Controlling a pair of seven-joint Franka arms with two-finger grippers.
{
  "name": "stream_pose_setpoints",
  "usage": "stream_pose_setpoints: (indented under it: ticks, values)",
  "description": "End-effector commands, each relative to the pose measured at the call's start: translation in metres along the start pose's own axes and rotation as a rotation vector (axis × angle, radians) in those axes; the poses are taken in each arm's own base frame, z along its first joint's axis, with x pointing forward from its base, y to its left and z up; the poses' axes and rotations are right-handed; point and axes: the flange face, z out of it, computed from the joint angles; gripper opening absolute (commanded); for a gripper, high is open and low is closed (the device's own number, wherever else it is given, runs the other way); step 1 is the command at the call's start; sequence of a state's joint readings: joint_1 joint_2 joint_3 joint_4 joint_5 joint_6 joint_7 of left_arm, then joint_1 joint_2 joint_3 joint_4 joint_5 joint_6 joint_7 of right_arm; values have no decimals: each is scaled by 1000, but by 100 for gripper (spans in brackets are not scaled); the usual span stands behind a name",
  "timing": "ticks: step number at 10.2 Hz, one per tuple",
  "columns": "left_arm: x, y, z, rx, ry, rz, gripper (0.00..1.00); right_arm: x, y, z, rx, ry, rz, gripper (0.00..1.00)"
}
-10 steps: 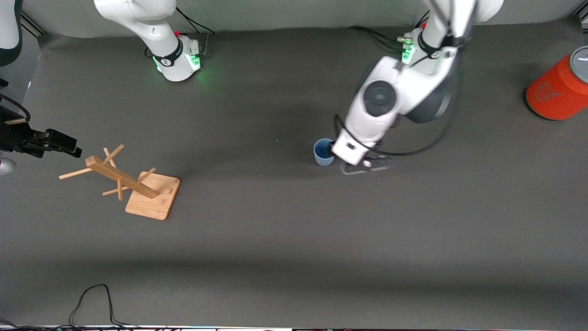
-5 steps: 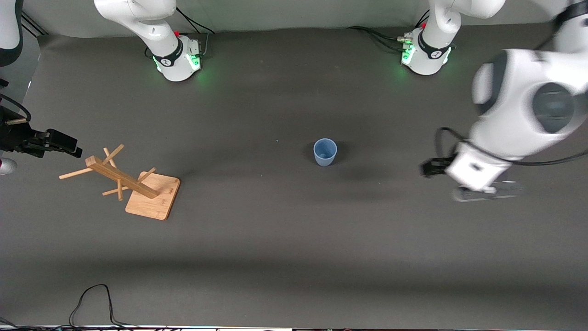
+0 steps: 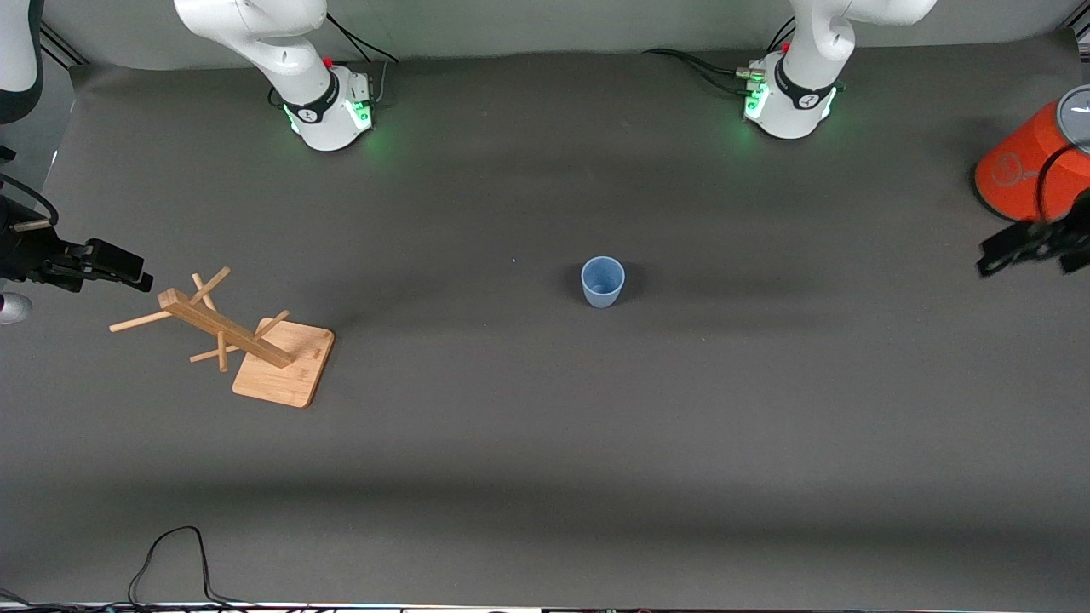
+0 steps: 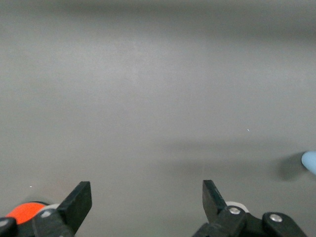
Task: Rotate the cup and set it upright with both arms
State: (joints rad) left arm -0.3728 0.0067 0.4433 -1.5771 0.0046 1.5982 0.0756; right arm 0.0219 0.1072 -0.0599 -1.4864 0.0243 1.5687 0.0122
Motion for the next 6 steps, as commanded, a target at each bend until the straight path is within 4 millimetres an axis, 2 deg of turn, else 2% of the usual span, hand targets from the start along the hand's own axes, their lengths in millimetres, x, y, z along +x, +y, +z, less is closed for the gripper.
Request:
stream_pose_setpoints:
  ticks: [1,3,4,6]
  values:
    - [-17,2,-4,-1,-38,43,100,-2,-3,-3,-17,14,-27,100]
    - [-18,5,-13,-3,-33,30,100,-2,-3,-2,-37,13,-30,100]
    - [-17,5,-12,-4,-36,31,100,-3,-9,-4,-39,16,-42,100]
    - [-16,7,-10,-6,-37,33,100,-3,-9,-2,-39,13,-41,100]
